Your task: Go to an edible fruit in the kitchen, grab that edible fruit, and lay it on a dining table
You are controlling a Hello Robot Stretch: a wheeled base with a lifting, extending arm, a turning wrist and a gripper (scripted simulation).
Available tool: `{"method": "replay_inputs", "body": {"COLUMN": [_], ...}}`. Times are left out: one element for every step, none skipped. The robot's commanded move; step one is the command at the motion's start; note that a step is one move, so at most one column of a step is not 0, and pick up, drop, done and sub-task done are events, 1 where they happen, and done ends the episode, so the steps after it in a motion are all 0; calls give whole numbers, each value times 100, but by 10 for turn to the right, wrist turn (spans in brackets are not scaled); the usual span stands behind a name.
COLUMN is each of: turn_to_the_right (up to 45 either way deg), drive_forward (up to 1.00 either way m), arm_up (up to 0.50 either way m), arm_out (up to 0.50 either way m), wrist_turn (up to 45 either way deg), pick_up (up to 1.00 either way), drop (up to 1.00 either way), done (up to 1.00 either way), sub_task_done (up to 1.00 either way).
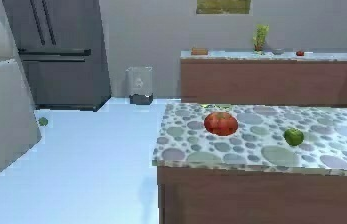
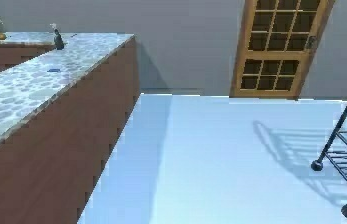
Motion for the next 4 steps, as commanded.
{"method": "replay_inputs", "body": {"turn_to_the_right": [-450,-90,-30,300], "drive_forward": [0,0,0,0], "arm_up": [0,0,0,0], "arm_out": [0,0,0,0], "wrist_turn": [0,0,0,0], "pick_up": [0,0,0,0], "drop": [0,0,0,0], "done": [0,0,0,0], "sub_task_done": [0,0,0,0]}}
